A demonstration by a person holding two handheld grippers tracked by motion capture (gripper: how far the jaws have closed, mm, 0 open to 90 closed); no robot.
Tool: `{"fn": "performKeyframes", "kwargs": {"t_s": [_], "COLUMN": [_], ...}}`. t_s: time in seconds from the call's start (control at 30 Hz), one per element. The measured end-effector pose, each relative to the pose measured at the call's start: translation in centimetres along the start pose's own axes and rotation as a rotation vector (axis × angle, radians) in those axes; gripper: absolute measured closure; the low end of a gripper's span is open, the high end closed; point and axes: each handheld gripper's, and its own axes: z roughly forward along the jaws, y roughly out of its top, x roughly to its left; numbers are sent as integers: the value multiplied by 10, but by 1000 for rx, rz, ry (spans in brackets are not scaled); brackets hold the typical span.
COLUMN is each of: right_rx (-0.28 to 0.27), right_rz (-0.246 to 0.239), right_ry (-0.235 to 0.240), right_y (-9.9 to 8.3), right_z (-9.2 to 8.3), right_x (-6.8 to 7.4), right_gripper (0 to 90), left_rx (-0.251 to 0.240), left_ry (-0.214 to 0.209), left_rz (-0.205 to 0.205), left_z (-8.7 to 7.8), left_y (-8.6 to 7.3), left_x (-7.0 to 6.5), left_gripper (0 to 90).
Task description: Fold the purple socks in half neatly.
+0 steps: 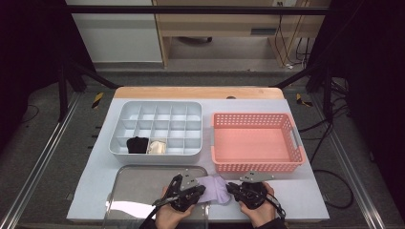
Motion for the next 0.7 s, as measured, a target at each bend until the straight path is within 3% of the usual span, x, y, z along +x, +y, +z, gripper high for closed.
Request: {"fn": "performKeyframes", "kwargs": {"t_s": [0.13,0.43,0.7], "right_rx": [-30,-117,-134], "right_rz": [6,34,33], "right_ry": [25,215,326], "right_y": [4,17,22], "right_z": [-7,-24,-21], "right_x": [0,10,26], "right_gripper": [838,846,845], "left_rx": [5,2,1], "left_ry": [10,2,-11], "left_rz": [8,-6,-21], "left_z": [1,1,2], "left_y": [-1,-1,0], "left_x": [-1,1,2], "left_gripper": [867,870,872]}}
